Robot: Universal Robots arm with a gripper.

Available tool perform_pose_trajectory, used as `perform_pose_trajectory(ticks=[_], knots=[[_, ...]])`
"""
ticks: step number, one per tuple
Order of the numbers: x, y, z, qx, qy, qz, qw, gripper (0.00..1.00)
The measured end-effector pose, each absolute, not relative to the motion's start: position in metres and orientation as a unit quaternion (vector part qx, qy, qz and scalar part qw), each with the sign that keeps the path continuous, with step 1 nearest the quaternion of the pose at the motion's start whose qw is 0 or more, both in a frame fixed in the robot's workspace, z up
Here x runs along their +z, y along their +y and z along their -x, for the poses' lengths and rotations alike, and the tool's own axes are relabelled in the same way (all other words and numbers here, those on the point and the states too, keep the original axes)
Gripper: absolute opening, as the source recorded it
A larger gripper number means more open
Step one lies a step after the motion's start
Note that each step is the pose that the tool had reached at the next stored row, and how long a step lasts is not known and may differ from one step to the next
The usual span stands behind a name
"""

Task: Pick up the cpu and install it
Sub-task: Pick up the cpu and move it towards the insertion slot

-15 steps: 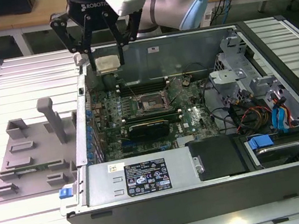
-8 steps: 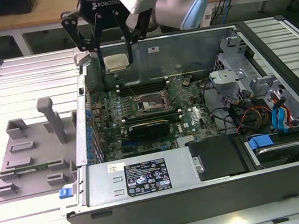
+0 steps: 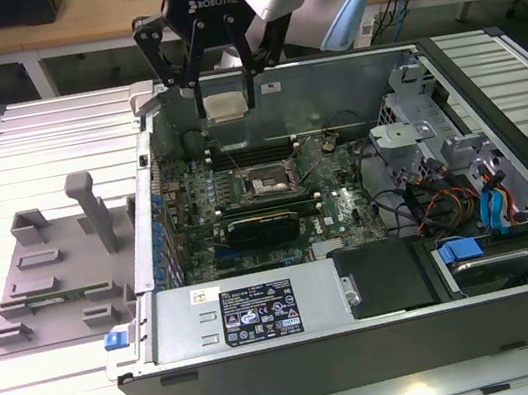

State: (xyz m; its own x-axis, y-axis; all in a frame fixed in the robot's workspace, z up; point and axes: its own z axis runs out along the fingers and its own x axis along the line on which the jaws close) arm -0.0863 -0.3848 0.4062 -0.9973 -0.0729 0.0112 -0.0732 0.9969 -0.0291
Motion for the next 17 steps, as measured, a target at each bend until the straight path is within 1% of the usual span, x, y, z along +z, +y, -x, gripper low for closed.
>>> perform_pose_trajectory(ticks=[3, 17], knots=[[0.405, -0.385, 0.081, 0.015, -0.999, -0.037, 0.005, 0.55], [0.365, -0.368, 0.060, 0.015, -0.999, -0.037, 0.005, 0.55]])
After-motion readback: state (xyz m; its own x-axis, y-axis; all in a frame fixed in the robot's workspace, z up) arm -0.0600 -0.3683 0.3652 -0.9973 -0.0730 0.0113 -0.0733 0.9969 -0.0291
